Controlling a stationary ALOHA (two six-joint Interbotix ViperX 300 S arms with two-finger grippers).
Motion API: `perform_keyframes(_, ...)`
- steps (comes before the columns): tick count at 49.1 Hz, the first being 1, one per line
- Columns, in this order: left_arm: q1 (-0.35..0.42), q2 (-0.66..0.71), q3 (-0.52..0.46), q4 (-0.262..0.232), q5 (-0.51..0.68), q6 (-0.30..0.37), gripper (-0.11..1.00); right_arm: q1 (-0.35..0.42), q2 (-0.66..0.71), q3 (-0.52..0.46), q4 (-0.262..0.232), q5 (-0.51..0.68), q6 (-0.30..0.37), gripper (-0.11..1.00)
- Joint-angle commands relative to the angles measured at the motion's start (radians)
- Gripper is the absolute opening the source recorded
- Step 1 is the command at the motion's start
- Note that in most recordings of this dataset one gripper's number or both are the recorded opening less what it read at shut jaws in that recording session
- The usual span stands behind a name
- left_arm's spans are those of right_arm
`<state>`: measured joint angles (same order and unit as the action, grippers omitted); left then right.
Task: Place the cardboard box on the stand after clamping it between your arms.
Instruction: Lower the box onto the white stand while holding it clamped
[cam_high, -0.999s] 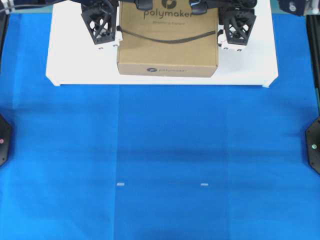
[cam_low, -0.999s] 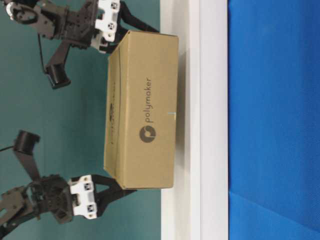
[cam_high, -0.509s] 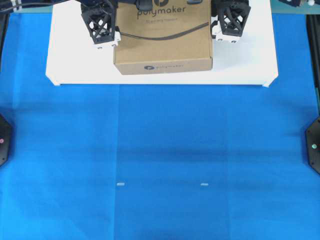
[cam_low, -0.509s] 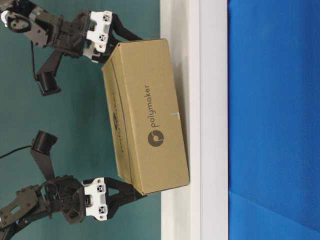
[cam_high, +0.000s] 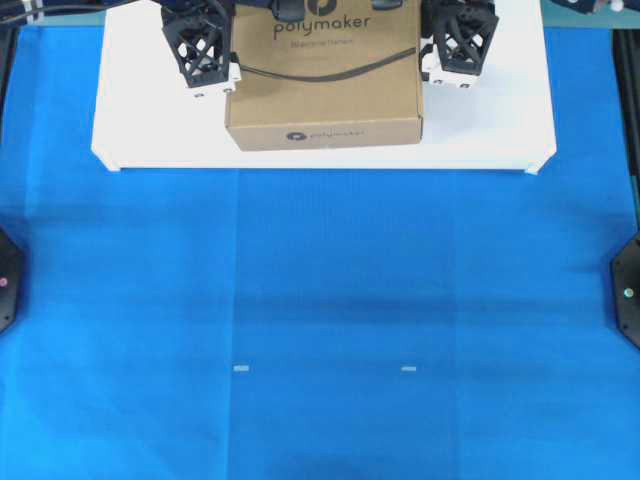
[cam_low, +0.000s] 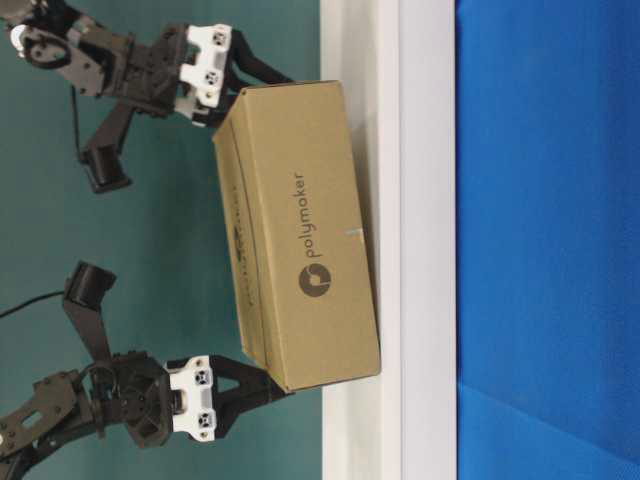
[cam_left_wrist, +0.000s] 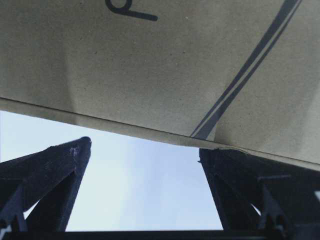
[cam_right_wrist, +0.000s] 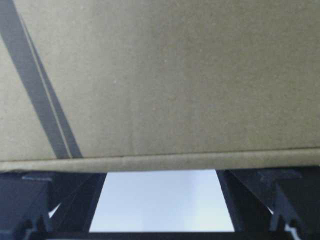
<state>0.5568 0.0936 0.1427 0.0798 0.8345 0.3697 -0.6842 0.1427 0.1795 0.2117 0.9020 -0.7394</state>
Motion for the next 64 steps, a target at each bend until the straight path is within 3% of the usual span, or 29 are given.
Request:
perform_keyframes(1, -0.048, -0.017, -0.137, -0.026, -0.063, -0.028, 0.86, 0.037, -0.002, -0.031, 0.091, -0.064, 0.025, 0.99)
perform_keyframes(38, -0.017, -0.011, -0.054, -0.028, -0.166, -0.023, 0.86, -0.034, 0.028, 0.035, 0.074, -0.172, -0.029, 0.99)
perform_keyframes(64, -0.014, -0.055, 0.009, -0.026, -0.115, -0.026, 0.86, -0.072, 0.002, 0.049, 0.072, -0.101, -0.049, 0.99)
